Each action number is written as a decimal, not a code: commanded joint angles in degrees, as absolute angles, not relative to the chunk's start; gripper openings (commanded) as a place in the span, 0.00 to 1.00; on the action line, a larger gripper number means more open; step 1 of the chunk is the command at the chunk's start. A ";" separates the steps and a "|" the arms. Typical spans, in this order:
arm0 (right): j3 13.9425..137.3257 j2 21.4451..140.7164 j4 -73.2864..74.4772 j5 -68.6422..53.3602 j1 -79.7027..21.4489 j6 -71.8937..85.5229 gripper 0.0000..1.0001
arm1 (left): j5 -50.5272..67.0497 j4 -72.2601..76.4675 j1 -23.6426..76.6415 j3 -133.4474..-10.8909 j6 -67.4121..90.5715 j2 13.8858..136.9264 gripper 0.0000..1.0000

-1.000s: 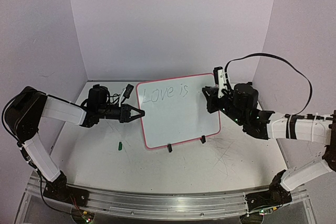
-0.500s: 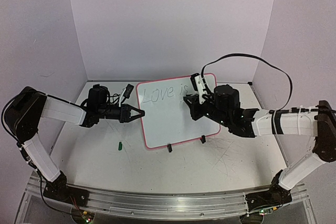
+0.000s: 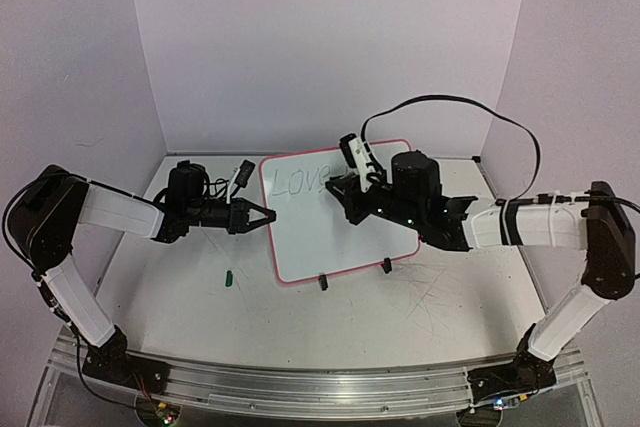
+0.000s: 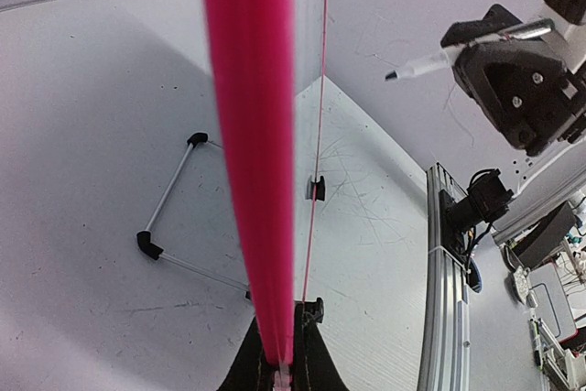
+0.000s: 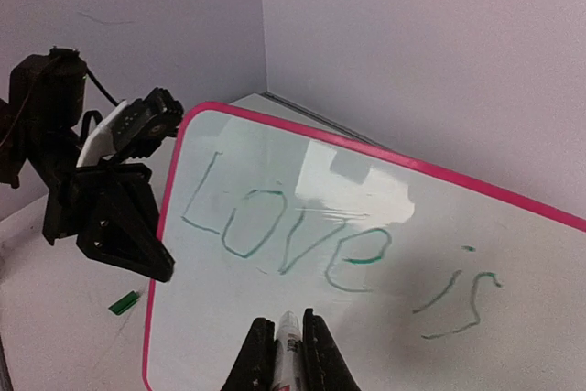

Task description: Write a sentence on the whiteboard

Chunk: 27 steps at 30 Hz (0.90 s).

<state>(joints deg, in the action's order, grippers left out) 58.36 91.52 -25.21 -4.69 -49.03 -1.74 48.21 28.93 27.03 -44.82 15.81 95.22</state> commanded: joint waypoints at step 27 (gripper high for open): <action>67.28 103.11 -25.65 -3.00 -56.67 -1.20 0.00 | 42.77 26.92 26.90 -47.24 12.09 94.94 0.00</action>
